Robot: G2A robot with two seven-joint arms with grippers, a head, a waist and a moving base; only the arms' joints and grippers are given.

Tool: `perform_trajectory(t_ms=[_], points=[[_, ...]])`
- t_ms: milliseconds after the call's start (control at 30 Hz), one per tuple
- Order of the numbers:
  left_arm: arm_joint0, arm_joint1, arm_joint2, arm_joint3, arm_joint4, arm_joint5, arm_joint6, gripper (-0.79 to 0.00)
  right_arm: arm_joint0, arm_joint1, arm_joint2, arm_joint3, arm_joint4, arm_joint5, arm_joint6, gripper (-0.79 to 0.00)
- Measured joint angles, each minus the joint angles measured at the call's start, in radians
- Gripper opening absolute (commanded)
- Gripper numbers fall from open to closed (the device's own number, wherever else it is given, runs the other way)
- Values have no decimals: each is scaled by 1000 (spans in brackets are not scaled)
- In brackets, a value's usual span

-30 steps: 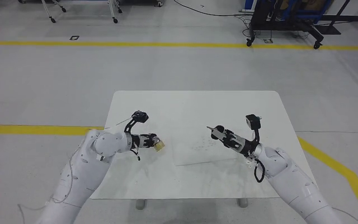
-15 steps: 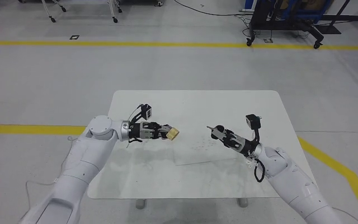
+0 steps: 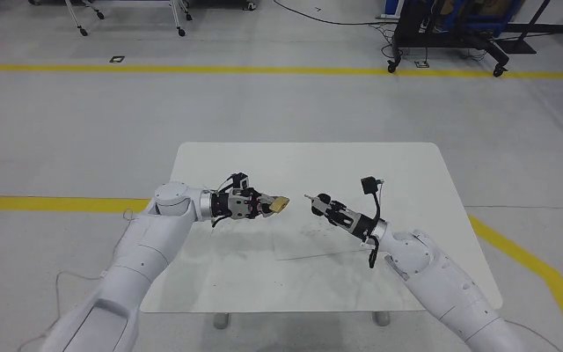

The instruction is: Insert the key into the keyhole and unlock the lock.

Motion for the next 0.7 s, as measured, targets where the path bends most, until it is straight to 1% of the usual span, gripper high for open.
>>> perform_trajectory(t_ms=[67, 133, 400, 500, 700], points=[[-25, -9, 12, 39, 9, -28, -8, -785, -3, -1, 2, -20, -4, 19, 6, -785], [-41, -12, 19, 57, 26, -51, -21, -785, -4, -1, 3, -23, -5, 21, 8, -785], [-40, -12, 18, 57, 25, -51, -21, -785, -3, -1, 3, -22, -5, 20, 8, -785], [-26, -11, 15, 31, 35, -69, 13, -785, -15, -2, 0, -40, 9, 30, 16, -785], [14, 6, -20, -50, 93, -137, 121, -785, -69, 4, 26, -114, 84, 103, 85, -785]])
